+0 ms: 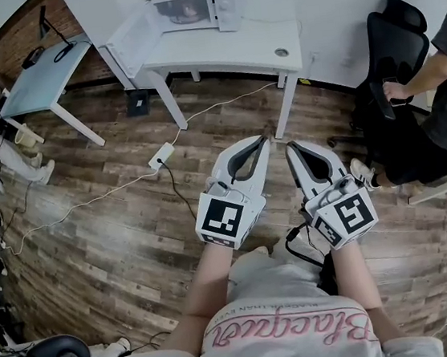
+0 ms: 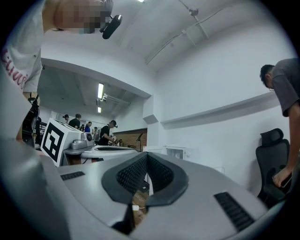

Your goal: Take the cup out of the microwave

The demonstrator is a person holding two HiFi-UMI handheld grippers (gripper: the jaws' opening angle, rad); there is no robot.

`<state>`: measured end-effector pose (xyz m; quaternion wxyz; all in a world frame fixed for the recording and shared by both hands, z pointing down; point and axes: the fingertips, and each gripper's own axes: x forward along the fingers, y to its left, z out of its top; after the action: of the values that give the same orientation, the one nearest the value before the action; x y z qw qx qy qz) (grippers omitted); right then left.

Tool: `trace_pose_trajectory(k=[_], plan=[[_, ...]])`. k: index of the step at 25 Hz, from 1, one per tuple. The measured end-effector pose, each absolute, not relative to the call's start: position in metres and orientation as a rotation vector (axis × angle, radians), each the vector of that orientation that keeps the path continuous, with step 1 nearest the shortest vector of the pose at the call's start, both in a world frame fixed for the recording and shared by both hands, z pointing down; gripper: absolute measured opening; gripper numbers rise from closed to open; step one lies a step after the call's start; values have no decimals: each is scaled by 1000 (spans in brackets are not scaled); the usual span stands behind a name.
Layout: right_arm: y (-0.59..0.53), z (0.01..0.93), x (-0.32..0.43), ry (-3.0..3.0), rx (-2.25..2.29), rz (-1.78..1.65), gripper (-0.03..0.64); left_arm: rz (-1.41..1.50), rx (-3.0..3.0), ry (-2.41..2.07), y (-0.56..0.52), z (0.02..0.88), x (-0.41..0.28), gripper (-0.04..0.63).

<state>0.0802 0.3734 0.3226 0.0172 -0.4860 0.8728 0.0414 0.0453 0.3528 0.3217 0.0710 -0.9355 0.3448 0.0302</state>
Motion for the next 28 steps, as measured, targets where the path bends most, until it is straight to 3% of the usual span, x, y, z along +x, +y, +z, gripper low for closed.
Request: trace_pose_trajectory(k=[28], plan=[[228,318,83,2778,-1347,142,11,61,-2742,1226,215,320,45,5]])
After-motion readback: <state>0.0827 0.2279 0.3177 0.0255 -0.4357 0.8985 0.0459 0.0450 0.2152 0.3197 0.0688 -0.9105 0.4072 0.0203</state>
